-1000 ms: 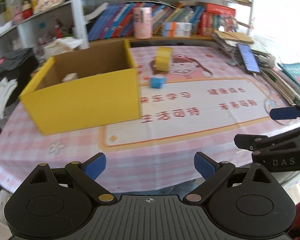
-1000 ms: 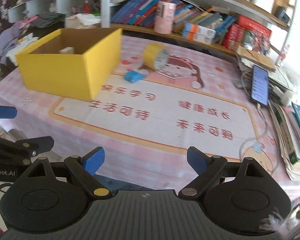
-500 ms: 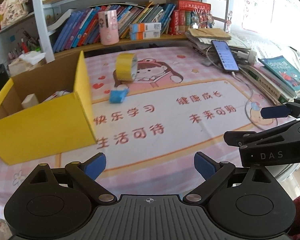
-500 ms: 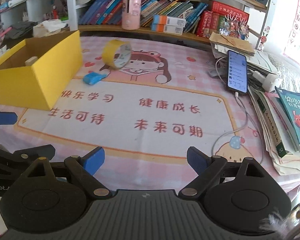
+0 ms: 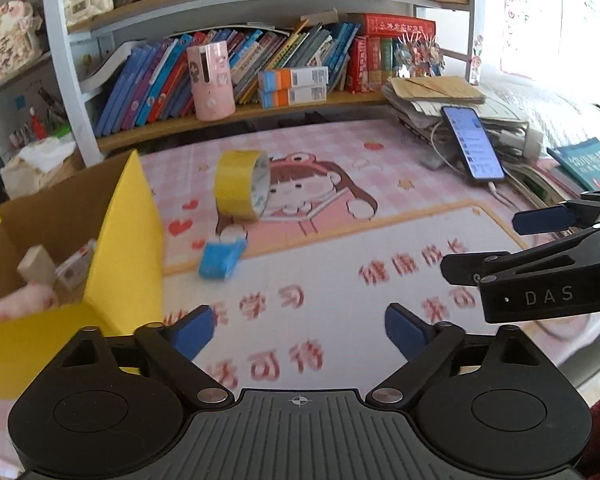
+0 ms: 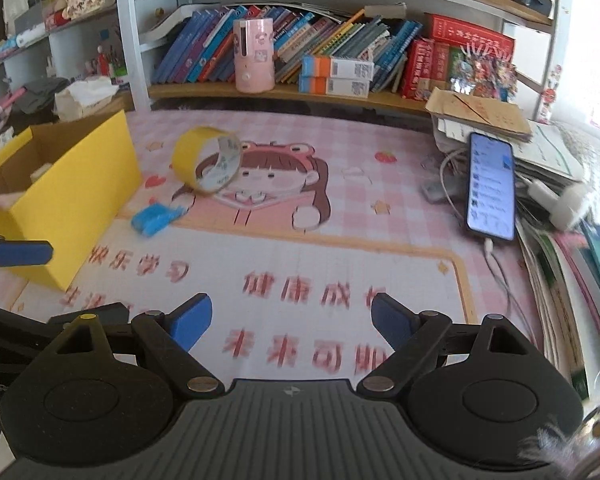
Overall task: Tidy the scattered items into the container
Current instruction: 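Withdraw both tools from the box and move toward the tape and blue packet, then grasp the blue packet with the left tool while the right tool grasps the yellow tape roll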
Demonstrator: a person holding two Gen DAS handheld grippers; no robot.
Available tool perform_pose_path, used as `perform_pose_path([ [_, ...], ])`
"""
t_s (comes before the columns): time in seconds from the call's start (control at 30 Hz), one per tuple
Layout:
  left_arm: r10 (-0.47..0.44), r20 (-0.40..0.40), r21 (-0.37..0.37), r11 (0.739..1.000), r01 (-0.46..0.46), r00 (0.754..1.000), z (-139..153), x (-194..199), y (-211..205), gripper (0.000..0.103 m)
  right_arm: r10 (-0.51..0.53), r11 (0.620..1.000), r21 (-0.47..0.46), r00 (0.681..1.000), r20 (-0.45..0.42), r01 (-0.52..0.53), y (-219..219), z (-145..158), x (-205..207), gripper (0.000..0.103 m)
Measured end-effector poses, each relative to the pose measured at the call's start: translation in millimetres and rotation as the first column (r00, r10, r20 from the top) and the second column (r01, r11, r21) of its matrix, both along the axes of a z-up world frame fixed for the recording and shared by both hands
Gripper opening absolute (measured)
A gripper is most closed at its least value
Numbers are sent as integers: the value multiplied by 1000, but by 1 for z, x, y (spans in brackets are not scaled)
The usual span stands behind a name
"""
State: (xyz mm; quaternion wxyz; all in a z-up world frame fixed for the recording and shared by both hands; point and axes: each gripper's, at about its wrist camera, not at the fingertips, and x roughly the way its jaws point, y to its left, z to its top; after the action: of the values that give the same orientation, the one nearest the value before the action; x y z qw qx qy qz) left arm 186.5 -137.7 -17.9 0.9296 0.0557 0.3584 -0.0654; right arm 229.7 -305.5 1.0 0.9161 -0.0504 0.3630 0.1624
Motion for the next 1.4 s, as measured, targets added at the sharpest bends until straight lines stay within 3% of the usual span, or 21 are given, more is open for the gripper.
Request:
perform_pose_path([
  [0.53, 215, -28, 109, 971, -211, 976, -7, 85, -3, 88, 253, 959, 140, 966, -45, -245, 18, -11, 122, 89],
  [0.63, 250, -53, 100, 965, -244, 967, -12, 101, 2, 77, 303, 944, 145, 953, -25, -297, 27, -13, 143, 90],
  [0.83, 329, -95, 81, 943, -322, 940, -28, 125, 13, 72, 416, 894, 180, 909, 2, -409, 50, -28, 189, 97],
  [0.97, 366, -135, 78, 930, -359, 921, -40, 136, 18, 62, 499, 850, 176, 866, 39, -497, 71, -37, 210, 100],
  [1.1, 386, -146, 85, 922, -377, 911, -46, 143, 20, 61, 560, 812, 158, 826, 62, -562, 89, -43, 223, 103],
  [1.23, 406, -156, 92, 914, -396, 900, -51, 150, 24, 60, 583, 797, 157, 811, 53, -583, 104, -52, 235, 103],
  [1.4, 428, -176, 94, 904, -418, 886, -57, 154, 30, 52, 622, 765, 185, 782, 32, -617, 117, -62, 248, 103],
])
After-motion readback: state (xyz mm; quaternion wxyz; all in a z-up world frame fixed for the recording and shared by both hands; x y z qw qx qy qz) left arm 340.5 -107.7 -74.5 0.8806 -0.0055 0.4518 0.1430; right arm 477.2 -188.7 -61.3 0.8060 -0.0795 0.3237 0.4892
